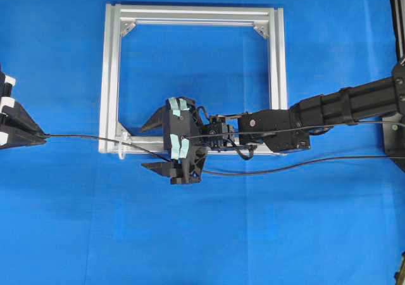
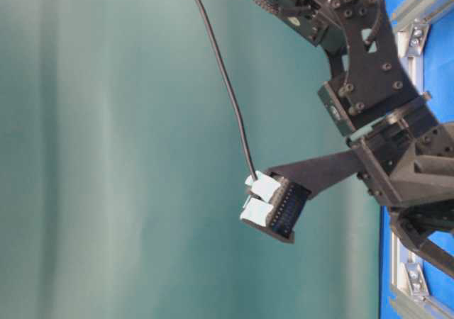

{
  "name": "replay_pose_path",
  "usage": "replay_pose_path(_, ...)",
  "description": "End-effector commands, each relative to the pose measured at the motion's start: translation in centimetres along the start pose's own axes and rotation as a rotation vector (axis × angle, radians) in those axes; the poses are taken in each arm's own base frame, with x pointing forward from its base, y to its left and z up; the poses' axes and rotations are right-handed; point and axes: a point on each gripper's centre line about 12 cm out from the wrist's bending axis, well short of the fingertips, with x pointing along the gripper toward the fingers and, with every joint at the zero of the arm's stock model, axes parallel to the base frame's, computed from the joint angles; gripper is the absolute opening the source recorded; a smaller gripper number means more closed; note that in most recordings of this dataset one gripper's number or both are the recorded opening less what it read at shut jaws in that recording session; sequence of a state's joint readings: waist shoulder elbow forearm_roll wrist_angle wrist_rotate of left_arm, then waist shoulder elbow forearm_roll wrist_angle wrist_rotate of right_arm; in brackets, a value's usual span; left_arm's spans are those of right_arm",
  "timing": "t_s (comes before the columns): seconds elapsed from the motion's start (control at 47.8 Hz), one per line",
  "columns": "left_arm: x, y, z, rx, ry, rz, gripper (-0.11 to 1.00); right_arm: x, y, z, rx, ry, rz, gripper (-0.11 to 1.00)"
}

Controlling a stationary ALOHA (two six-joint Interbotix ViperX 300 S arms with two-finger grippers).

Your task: Insert the wire through the string loop located on the left side.

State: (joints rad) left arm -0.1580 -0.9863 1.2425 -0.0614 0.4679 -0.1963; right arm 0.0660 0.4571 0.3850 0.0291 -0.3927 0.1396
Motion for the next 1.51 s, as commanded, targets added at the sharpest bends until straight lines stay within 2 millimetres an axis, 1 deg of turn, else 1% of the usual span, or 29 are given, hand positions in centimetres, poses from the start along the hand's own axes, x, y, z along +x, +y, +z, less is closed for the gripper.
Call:
replay_pose_path(0.0, -0.1, -0.2, 0.5, 0.002, -0.011, -0.004, 0.11, -0.7, 0.5, 2.3, -0.003, -0.057, 0.011, 0.92)
replay_pose_path(0.063, -0.1, -0.2, 0.5, 0.002, -0.011, -0.004, 0.27, -0.7, 0.5, 2.4, -0.003, -0.06, 0.012, 0.92)
replay_pose_path(0.126, -0.1, -0.2, 0.5, 0.003, -0.012, -0.004, 0.47, -0.9, 0.5, 2.6, -0.003, -0.063, 0.012, 0.92)
replay_pose_path(0.147, -0.1, -0.2, 0.5, 0.002, -0.01, -0.004, 0.55, -1.0, 0.5, 2.7, -0.003, -0.063, 0.012, 0.92)
replay_pose_path(0.209, -0.1, -0.2, 0.5, 0.003, -0.013, -0.004, 0.73, -1.3, 0.6, 3.3, -0.003, -0.075, 0.014, 0.92)
replay_pose_path(0.23, -0.1, -0.1, 0.5, 0.003, -0.012, -0.003, 0.73, -1.5, 0.6, 3.4, -0.003, -0.078, 0.015, 0.92)
replay_pose_path(0.314, -0.2, -0.1, 0.6, 0.007, -0.017, -0.002, 0.66, -2.0, 0.7, 4.1, -0.003, -0.092, 0.017, 0.92)
replay_pose_path(0.398, -0.5, -0.2, 0.9, 0.012, -0.037, -0.005, 0.62, -2.6, 0.9, 4.7, -0.005, -0.104, 0.02, 0.92)
replay_pose_path(0.524, -1.2, -0.3, 1.6, 0.014, -0.107, -0.02, 0.62, -3.6, 1.0, 5.9, -0.004, -0.118, 0.022, 0.92)
replay_pose_path(0.733, -2.5, -0.7, 3.0, 0.017, -0.226, -0.045, 0.62, -5.8, 1.5, 8.4, -0.003, -0.131, 0.026, 0.92)
replay_pose_path(1.026, -2.8, -0.9, 3.9, 0.022, -0.304, -0.059, 0.62, -8.5, 1.9, 11.1, -0.002, -0.166, 0.033, 0.92)
replay_pose_path(1.194, -2.9, -0.9, 4.3, 0.029, -0.344, -0.066, 0.61, -9.2, 1.9, 11.3, -0.004, -0.17, 0.034, 0.92)
replay_pose_path(1.487, -2.8, -0.9, 4.2, 0.068, -0.346, -0.059, 0.61, -9.2, 1.9, 11.2, -0.004, -0.167, 0.034, 0.92)
